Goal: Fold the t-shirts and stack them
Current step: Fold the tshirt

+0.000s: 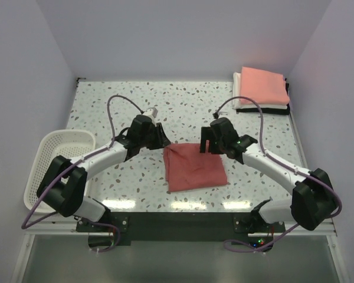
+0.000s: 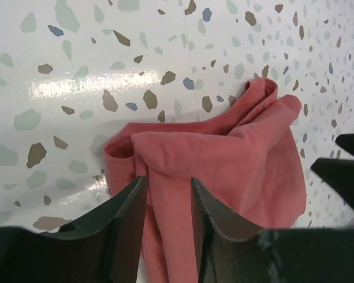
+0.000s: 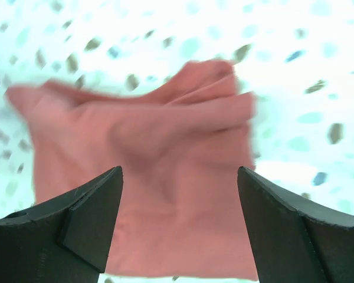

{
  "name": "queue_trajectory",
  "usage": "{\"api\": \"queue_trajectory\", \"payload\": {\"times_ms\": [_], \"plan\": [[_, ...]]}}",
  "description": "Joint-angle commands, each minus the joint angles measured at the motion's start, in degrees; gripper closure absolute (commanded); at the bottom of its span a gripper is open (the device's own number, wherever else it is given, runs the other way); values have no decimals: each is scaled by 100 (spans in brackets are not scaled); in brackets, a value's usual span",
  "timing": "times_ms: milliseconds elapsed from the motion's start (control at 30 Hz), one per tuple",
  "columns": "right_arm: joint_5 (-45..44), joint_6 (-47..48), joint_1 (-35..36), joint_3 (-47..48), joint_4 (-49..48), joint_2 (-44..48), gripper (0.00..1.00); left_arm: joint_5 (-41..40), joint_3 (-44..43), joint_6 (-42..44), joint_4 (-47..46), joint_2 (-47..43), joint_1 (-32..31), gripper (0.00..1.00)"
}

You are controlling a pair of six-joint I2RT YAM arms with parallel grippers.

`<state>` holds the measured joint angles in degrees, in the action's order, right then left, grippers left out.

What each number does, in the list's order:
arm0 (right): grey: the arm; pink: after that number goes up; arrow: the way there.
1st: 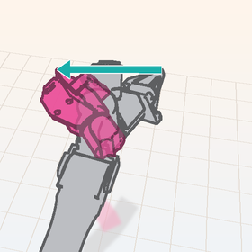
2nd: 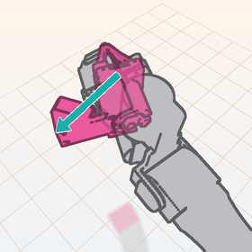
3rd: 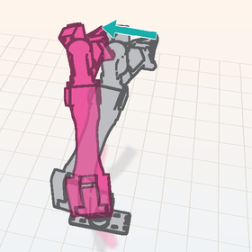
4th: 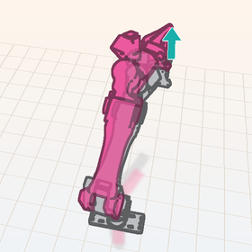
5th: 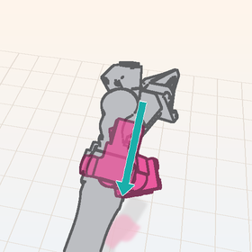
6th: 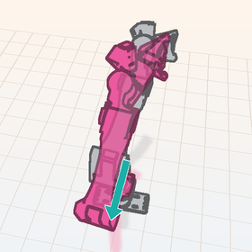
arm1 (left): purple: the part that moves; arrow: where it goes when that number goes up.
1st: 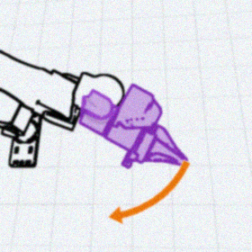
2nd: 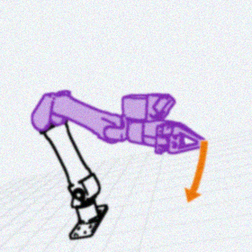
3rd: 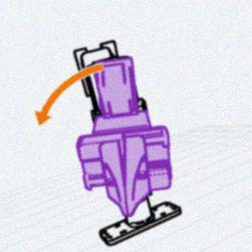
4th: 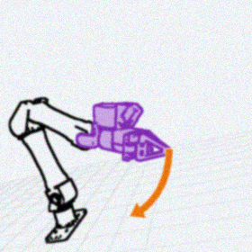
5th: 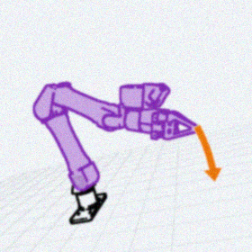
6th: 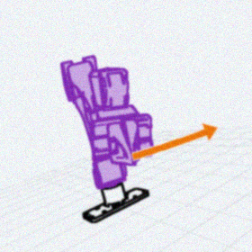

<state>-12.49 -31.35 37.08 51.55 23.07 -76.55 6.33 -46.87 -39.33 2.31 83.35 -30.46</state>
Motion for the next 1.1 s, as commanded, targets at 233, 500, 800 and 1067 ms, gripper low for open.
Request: {"api": "queue_trajectory", "payload": {"times_ms": [233,500,800,1067], "plan": [[483,86,-1405,224,-417,-631,29,-316,-472,295,-2,682,-136,60],[854,-143,-1502,294,-734,-1098,37,-352,-516,286,-125,902,-136,60],[845,-283,-1520,285,-830,-1195,48,-272,-481,180,-608,1131,-145,60],[880,-362,-1528,312,-857,-1309,55,-325,-419,5,-942,1201,-136,61]]}}
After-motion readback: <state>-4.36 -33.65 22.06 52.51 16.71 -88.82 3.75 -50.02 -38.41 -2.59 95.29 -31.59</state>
